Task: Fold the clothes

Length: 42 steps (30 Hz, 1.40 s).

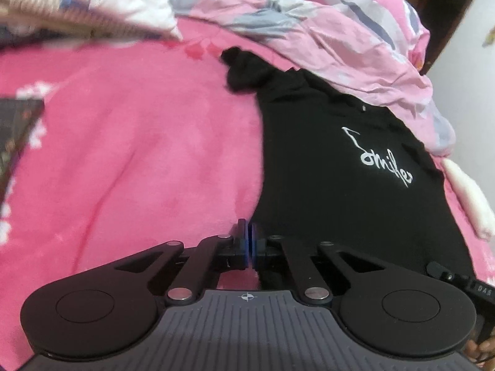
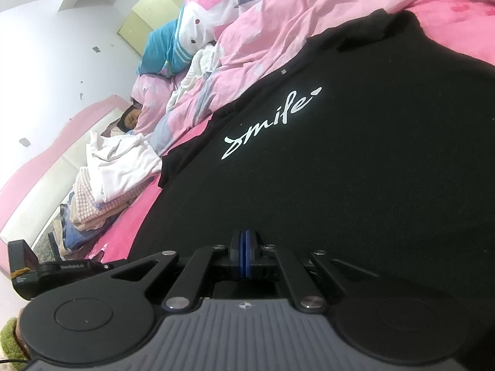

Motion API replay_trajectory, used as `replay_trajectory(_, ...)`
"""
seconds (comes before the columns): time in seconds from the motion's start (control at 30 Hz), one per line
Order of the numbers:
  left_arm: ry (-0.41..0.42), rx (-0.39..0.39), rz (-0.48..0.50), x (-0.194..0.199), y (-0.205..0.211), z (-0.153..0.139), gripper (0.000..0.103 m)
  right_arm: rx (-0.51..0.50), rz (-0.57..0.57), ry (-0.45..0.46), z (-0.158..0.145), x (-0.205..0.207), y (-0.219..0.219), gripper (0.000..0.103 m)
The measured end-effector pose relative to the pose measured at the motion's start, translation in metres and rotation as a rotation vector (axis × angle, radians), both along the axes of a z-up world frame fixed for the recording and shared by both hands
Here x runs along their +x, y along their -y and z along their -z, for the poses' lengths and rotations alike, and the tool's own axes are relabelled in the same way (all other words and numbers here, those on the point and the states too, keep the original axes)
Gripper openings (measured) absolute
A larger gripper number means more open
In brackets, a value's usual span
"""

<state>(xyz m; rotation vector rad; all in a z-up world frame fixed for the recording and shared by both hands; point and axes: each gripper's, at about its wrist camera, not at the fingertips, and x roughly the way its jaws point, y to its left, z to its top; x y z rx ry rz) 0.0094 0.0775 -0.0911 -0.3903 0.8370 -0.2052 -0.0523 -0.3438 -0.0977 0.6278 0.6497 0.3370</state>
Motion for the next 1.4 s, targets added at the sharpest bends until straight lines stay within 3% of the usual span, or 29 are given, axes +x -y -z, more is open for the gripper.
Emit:
replay_trajectory(0.13,-0.018,-0.052,0.045,-0.004,-0.007,-0.003,0.006,0.0,0.001,0.001,0.0,0.0,0.0,0.0)
replay_trajectory(0.27,-0.063,-0.107,0.082,-0.023,-0.016,-0.008,0.018,0.001,0.002,0.0,0.0,0.0,-0.001,0.0)
replay_trajectory(0.43,-0.099,-0.096,0.136,-0.051,-0.01,-0.003,0.018,-0.002,0.0,0.001,0.0,0.0,-0.001,0.0)
replay_trajectory(0.6,-0.072,-0.071,0.101,-0.066,-0.01,-0.004,0.002,-0.005,0.0,0.002,0.0,-0.001,-0.001,0.0)
replay_trajectory(0.73,-0.055,-0.003,0.095,-0.07,-0.012,-0.002,0.002,-0.008,-0.003,0.004,0.0,-0.002,0.0,0.0)
replay_trajectory(0.83,-0.054,-0.036,0.105,-0.068,-0.017,0.001,0.002,-0.008,-0.002,0.003,0.0,-0.002,0.0,0.0)
replay_trajectory(1.03,-0.037,-0.082,0.116,-0.069,-0.034,-0.009,0.013,0.016,0.008,-0.014,-0.002,-0.004,0.003,0.001)
replay_trajectory(1.17,-0.011,-0.079,0.157,-0.051,-0.031,-0.018,0.016,0.05,0.039,-0.011,-0.022,-0.015,0.027,0.002)
replay_trajectory(1.27,0.024,-0.088,0.254,-0.027,-0.01,-0.023,0.017,0.014,0.129,0.024,-0.052,-0.018,0.069,0.003)
replay_trajectory(1.4,0.004,-0.098,0.385,0.005,0.027,-0.012,0.017,-0.124,0.276,0.004,-0.077,0.011,0.131,0.023)
